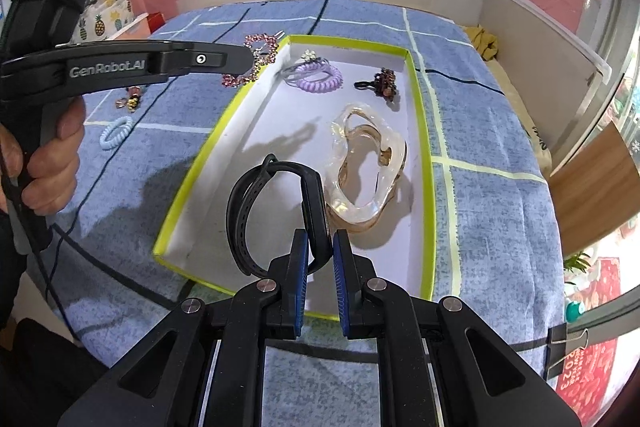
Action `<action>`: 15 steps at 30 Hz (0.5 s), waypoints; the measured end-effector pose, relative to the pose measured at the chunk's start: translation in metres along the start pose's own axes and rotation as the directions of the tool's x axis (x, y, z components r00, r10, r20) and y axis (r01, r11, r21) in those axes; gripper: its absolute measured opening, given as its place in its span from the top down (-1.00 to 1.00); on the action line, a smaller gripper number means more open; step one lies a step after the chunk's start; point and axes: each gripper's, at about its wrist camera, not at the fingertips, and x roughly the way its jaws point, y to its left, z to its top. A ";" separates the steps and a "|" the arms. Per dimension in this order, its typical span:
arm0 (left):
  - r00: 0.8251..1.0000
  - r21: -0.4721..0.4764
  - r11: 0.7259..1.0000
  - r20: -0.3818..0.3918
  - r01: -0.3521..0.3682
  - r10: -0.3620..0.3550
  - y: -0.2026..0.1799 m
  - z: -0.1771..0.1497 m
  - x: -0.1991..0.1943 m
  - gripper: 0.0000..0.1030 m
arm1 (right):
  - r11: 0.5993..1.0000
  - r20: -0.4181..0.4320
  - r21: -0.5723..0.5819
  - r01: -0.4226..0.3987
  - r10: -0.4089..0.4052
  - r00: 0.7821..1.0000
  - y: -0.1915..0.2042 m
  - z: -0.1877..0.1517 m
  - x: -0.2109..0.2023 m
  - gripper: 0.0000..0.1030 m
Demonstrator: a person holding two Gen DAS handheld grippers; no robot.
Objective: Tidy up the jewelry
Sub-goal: 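Carry the rhinestone bracelet with the left gripper into the green box while the right releases the black band there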
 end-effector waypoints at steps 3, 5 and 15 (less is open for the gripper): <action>1.000 0.003 1.000 -0.010 0.001 -0.001 0.000 0.001 0.006 0.87 | 1.000 -0.007 0.012 0.010 -0.010 1.000 -0.006 0.002 0.004 0.75; 1.000 0.003 1.000 -0.021 0.001 -0.001 0.000 0.001 0.012 0.87 | 1.000 -0.017 0.013 0.015 -0.015 1.000 -0.009 0.002 0.007 0.75; 0.993 0.024 1.000 -0.113 -0.021 0.023 -0.002 0.002 0.047 0.86 | 1.000 -0.062 0.005 0.025 -0.024 0.998 -0.011 0.005 0.016 0.75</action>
